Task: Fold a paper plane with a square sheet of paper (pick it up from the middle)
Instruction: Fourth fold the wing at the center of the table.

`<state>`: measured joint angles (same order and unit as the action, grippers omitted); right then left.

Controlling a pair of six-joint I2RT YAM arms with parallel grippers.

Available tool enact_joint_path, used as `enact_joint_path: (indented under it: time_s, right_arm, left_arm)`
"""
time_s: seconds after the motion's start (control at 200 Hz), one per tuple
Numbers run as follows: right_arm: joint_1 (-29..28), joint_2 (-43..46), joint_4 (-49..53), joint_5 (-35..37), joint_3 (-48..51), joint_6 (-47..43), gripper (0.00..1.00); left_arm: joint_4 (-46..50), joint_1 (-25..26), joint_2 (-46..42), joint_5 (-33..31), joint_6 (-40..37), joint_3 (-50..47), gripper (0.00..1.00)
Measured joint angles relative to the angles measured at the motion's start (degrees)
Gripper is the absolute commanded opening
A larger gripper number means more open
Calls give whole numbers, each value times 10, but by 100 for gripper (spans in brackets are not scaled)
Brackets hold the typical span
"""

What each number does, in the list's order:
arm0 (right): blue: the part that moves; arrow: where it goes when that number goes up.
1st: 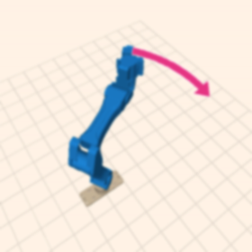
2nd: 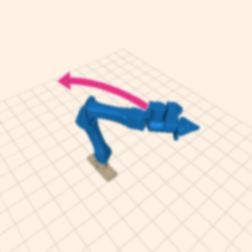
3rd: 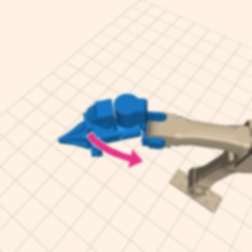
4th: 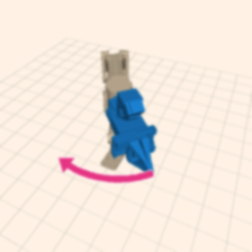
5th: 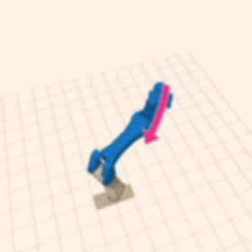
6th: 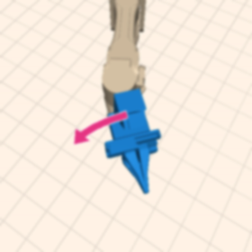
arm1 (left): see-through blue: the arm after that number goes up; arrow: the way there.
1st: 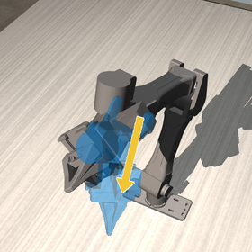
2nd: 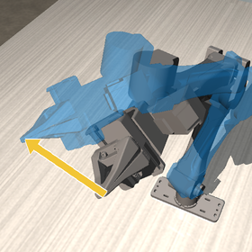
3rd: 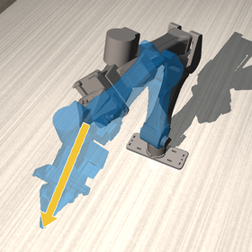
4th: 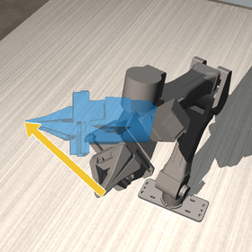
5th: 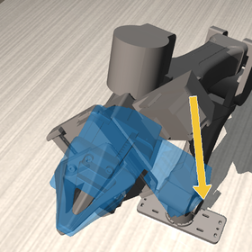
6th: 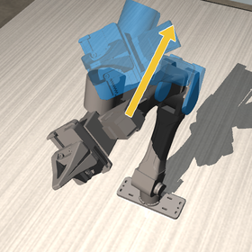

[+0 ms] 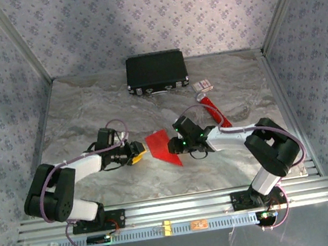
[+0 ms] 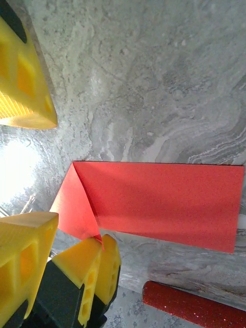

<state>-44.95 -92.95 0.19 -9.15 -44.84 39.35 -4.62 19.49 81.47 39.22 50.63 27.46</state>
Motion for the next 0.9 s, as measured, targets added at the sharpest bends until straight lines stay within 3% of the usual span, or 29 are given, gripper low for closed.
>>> enact_joint_path:
  time_s: [0.21, 0.615, 0.899]
  right_arm:
    - [2, 0, -7, -12, -1, -8, 18]
    - [16, 28, -72, -47, 43, -4, 10]
    - [40, 42, -125, -86, 72, 4, 10]
  left_arm:
    - [-4, 0, 5, 4, 2, 0, 46]
    - [-35, 0, 36, 36, 20, 15, 53]
    - [-63, 7, 73, 57, 38, 42, 54]
